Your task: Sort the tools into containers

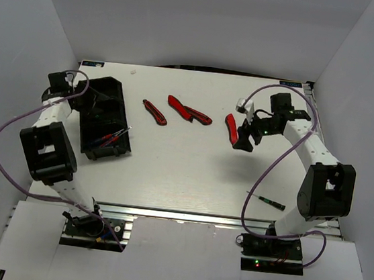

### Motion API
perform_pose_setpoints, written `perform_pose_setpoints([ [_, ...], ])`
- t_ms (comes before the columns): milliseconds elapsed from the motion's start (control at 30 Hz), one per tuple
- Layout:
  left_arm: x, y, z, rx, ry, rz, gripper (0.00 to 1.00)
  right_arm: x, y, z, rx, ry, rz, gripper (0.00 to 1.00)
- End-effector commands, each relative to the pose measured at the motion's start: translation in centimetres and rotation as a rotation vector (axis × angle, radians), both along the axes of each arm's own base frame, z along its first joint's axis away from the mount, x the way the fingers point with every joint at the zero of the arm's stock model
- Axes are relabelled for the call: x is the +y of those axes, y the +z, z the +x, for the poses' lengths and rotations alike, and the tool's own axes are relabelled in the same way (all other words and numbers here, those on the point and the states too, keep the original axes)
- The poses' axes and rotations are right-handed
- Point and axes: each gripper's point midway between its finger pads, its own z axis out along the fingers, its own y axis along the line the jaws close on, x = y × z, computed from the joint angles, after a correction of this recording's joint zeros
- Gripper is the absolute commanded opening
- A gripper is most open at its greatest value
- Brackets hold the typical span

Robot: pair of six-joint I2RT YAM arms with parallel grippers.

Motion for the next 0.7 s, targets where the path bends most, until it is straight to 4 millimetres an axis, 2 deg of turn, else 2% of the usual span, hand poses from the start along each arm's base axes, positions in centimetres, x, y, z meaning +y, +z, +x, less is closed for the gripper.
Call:
perform_pose_setpoints([
  [0,-1.7,7.4,-0.2,-0.257,-0.109,0.011,0.69,-2.1,-1.3,-4.2,0.053,0.179,-0.125,0.77],
  [33,-2.2,7.9,-0.3,-0.299,-0.132,0.014,0.69,-3.3,-2.5,-4.9,0.077,0.177,-0.197,0.77],
  [67,-2.6,9.5,-0.8,-0.346,-0.15,0.022,0.69,-4.0,-3.0,-5.6,0.092,0.174,-0.238,0.77],
  [133,-3.5,10.8,-1.4,-0.403,-0.186,0.014,0.69,-5.9,-3.9,-7.1,0.112,0.159,-0.359,0.76],
  [167,-3.8,10.6,-1.9,-0.404,-0.192,0.007,0.69,-6.7,-5.0,-8.6,0.157,0.145,-0.402,0.76],
  [233,-4.7,11.9,-2.5,-0.451,-0.211,-0.004,0.7,-8.2,-5.2,-10.0,0.149,0.132,-0.488,0.77],
  [267,-5.0,11.5,-3.0,-0.449,-0.215,-0.016,0.7,-8.7,-5.4,-10.7,0.16,0.11,-0.511,0.77],
  [300,-5.5,12.2,-3.4,-0.475,-0.233,-0.028,0.71,-9.3,-5.9,-12.1,0.165,0.106,-0.537,0.78],
  [400,-6.2,13.5,-3.6,-0.53,-0.23,-0.095,0.74,-11.5,-7.4,-14.9,0.147,0.126,-0.668,0.88],
  [500,-6.5,14.0,-3.4,-0.55,-0.228,-0.136,0.75,-12.8,-8.9,-16.9,0.117,0.146,-0.74,0.89],
  [667,-6.5,14.5,-3.0,-0.551,-0.231,-0.153,0.77,-14.5,-11.4,-16.8,0.115,0.035,-0.846,0.89],
])
